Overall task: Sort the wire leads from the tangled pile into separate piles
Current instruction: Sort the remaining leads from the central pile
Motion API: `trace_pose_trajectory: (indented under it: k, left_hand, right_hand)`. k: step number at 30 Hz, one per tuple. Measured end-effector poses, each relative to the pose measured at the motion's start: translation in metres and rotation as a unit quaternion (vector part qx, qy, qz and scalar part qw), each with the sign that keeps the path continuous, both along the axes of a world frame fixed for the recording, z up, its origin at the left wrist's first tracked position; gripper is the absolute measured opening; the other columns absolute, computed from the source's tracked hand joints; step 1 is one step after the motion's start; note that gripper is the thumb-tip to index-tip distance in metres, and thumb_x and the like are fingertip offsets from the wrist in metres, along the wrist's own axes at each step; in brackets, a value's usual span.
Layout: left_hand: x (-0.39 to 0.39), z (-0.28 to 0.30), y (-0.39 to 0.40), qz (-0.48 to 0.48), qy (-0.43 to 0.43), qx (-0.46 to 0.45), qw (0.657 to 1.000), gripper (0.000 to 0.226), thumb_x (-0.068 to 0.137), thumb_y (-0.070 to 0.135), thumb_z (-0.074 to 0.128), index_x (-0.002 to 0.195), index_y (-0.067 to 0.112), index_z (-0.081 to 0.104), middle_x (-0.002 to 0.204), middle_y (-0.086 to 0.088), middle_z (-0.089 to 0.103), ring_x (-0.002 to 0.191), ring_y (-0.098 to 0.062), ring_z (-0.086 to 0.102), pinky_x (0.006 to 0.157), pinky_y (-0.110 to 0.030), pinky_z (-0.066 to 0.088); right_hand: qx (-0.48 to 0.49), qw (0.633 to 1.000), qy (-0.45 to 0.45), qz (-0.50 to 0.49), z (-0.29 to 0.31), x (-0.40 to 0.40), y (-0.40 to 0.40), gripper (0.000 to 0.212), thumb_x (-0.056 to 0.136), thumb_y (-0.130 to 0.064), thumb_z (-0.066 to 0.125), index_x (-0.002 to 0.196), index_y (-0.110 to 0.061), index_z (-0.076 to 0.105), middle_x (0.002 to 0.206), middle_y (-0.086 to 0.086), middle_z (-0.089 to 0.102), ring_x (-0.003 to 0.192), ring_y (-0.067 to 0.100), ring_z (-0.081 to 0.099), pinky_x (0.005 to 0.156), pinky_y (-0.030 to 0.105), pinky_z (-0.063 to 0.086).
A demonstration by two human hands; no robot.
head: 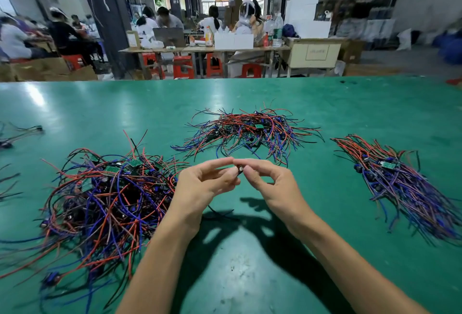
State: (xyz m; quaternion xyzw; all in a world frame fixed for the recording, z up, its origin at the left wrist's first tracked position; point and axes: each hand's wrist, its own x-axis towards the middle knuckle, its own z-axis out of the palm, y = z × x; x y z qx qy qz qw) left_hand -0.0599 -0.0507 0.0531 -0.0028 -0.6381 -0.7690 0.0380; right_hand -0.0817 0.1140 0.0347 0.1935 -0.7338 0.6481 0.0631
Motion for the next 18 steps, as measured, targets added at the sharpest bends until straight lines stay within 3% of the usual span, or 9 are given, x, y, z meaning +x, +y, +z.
trace_pose_trajectory:
  k: [3, 7, 9, 12, 15, 18]
  left_hand:
    - [0.001, 0.003, 0.002, 0.005, 0.011, 0.010, 1.000, 0.035, 0.081, 0.006, 0.076, 0.115, 0.009, 0.070, 0.094, -0.014, 0.077, 0.078, -0.020, 0.074, 0.077, -0.023, 0.059]
    - [0.001, 0.005, 0.006, 0.067, 0.082, -0.083, 0.991, 0.033, 0.081, 0.001, 0.079, 0.110, 0.013, 0.072, 0.090, -0.004, 0.078, 0.075, -0.013, 0.073, 0.069, -0.018, 0.055]
    - [0.001, 0.005, 0.007, 0.079, 0.104, -0.105, 0.986, 0.032, 0.080, 0.001, 0.080, 0.108, 0.015, 0.073, 0.090, -0.002, 0.078, 0.075, -0.010, 0.072, 0.070, -0.019, 0.056]
    - [0.001, 0.005, 0.007, 0.112, 0.126, -0.144, 0.975, 0.030, 0.080, 0.001, 0.080, 0.104, 0.019, 0.074, 0.087, 0.001, 0.078, 0.076, -0.011, 0.073, 0.072, -0.021, 0.057]
    - [0.001, 0.005, 0.001, 0.218, 0.165, -0.295, 0.916, 0.026, 0.080, 0.007, 0.081, 0.097, 0.025, 0.074, 0.082, 0.009, 0.075, 0.076, -0.008, 0.070, 0.070, -0.021, 0.053]
    - [0.004, 0.010, -0.019, 0.346, 0.156, -0.448, 0.809, 0.024, 0.085, 0.010, 0.077, 0.103, 0.024, 0.073, 0.092, 0.002, 0.074, 0.094, -0.022, 0.062, 0.081, -0.035, 0.048]
  right_hand:
    - [0.027, 0.999, -0.018, -0.023, 0.000, 0.002, 0.010, 0.023, 0.097, -0.031, 0.065, 0.118, -0.035, 0.072, 0.112, -0.014, 0.072, 0.098, 0.008, 0.063, 0.082, 0.020, 0.049]
    - [0.148, 0.986, -0.061, -0.047, 0.006, -0.003, 0.046, 0.011, 0.095, -0.031, 0.067, 0.106, -0.032, 0.069, 0.096, -0.004, 0.074, 0.083, 0.014, 0.071, 0.073, 0.026, 0.056]
    - [0.262, 0.961, -0.071, -0.053, 0.010, -0.004, 0.069, 0.004, 0.090, -0.035, 0.073, 0.093, -0.032, 0.072, 0.081, -0.006, 0.075, 0.068, 0.003, 0.067, 0.075, 0.032, 0.057]
    - [0.414, 0.897, -0.153, -0.018, 0.015, 0.004, 0.086, 0.028, 0.080, -0.054, 0.077, 0.080, -0.027, 0.073, 0.069, -0.008, 0.074, 0.051, 0.000, 0.061, 0.055, 0.020, 0.049]
    - [0.474, 0.859, -0.193, 0.016, 0.013, 0.015, 0.071, 0.037, 0.068, -0.060, 0.083, 0.078, -0.026, 0.073, 0.064, -0.009, 0.071, 0.050, 0.001, 0.061, 0.051, 0.018, 0.045]
    - [0.501, 0.859, -0.093, -0.053, 0.005, 0.024, 0.040, 0.026, 0.074, -0.053, 0.074, 0.081, -0.027, 0.071, 0.075, -0.010, 0.071, 0.077, 0.009, 0.066, 0.073, 0.025, 0.052]
